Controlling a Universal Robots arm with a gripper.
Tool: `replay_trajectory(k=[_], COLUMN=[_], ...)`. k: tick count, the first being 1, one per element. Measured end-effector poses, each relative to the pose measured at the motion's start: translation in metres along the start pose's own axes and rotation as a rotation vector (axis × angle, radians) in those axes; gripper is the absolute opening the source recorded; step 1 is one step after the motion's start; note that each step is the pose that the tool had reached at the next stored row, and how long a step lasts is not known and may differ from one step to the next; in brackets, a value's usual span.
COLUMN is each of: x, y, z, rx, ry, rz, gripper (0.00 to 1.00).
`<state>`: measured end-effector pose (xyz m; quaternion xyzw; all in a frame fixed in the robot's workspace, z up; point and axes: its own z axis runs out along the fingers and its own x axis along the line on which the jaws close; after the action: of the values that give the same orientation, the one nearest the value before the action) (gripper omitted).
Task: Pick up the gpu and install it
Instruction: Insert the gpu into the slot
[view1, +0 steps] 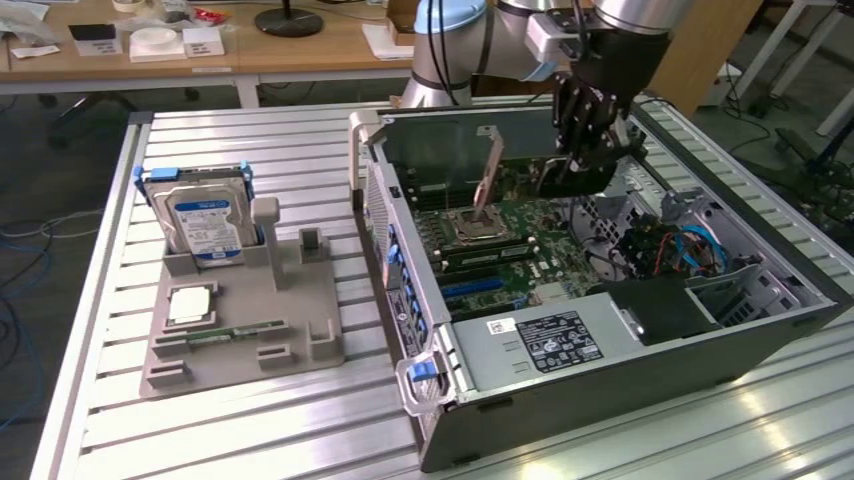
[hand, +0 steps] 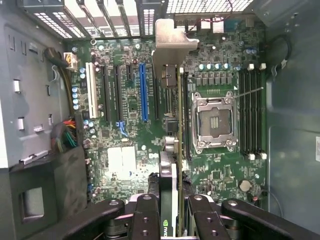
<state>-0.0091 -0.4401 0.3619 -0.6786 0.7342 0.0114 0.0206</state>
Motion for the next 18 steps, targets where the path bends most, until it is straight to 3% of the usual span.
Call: replay_trajectory(k=[18], x=[0.003], y=[0.0087], z=[0.0243], rx=[-0.0001], ry=[-0.0001], rz=[-0.003], gripper=[0.27])
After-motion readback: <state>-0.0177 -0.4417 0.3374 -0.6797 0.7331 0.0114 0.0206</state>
